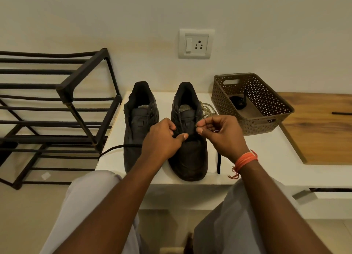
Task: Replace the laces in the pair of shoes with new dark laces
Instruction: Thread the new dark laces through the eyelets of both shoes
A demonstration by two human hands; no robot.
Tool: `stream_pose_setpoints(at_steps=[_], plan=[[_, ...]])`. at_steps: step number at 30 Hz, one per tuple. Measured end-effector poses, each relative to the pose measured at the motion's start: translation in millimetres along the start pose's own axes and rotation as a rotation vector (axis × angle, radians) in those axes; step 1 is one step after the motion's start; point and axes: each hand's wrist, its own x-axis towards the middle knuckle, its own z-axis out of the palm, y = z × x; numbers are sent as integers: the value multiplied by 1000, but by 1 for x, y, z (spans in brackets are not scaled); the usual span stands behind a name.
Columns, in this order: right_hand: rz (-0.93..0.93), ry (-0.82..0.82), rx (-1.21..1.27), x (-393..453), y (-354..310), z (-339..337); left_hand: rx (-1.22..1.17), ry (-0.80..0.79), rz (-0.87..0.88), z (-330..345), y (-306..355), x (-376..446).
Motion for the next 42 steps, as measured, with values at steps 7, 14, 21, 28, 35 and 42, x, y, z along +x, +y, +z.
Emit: stream_pose_setpoints(at_steps=[7, 14, 21, 28, 35, 42], plan=[[52, 8, -153, 6, 3, 25, 78, 123, -11, 5, 8, 1], [-66, 38, -229, 13, 5, 36, -4, 99, -24, 2, 6, 2], [-108, -35, -159, 18, 2, 37, -68, 61, -43, -1, 2, 5], [-164, -88, -387, 25, 9, 38, -102, 53, -22, -1, -1, 6], [-295, -147, -674, 33, -5, 34, -67, 32, 40, -2, -1, 10], [-293, -69, -586, 36, 4, 39, -74, 20, 85, -6, -3, 12]])
